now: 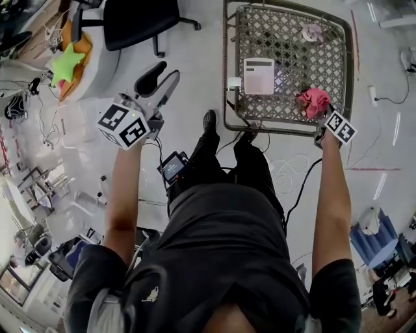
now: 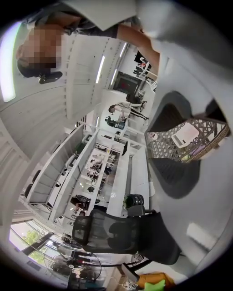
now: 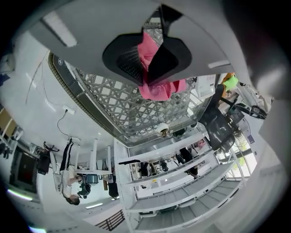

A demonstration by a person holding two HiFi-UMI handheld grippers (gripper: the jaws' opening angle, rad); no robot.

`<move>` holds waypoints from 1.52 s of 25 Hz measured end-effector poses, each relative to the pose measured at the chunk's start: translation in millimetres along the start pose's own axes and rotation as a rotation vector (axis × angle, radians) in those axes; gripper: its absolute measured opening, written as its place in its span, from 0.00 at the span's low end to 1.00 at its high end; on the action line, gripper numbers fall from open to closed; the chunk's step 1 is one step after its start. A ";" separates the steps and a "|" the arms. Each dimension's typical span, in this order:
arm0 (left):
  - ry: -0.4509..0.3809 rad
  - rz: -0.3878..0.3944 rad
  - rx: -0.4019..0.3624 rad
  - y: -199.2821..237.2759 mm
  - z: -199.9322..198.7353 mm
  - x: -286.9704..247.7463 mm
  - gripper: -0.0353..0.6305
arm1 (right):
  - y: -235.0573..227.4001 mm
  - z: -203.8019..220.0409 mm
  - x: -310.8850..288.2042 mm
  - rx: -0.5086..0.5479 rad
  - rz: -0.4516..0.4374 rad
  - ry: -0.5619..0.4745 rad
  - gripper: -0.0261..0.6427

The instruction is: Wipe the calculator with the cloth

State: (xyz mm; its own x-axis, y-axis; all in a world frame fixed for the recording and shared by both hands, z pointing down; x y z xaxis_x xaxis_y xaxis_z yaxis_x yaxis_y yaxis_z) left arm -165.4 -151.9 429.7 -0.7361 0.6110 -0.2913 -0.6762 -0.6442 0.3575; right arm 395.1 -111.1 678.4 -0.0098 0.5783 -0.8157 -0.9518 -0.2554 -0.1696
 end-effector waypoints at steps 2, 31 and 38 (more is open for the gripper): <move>-0.010 -0.009 -0.012 -6.9 -5.2 1.2 0.34 | -4.6 -0.4 -2.2 -0.017 -0.023 0.017 0.08; -0.306 0.082 -0.284 -118.0 -141.6 39.7 0.34 | 264.8 -213.2 408.7 0.428 -0.623 -0.829 0.19; -0.322 0.118 -0.318 -131.2 -148.9 43.3 0.34 | 272.4 -200.4 429.0 0.477 -0.593 -0.844 0.19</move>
State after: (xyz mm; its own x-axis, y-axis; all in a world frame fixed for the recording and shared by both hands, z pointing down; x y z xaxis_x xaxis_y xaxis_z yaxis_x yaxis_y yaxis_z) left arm -113.1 -109.5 238.0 -0.7953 0.6046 0.0433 -0.6015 -0.7960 0.0674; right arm 193.1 -87.9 171.4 0.4496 0.8931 -0.0127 -0.8930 0.4491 -0.0300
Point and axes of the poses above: the fingertips, and each gripper's own axes: x backward along the fingers, y to its left, z out of its underside, the point moved 3 cm from there along x, backward along the fingers, and after that the axes turned 5 degrees about z, right-handed, at the moved point
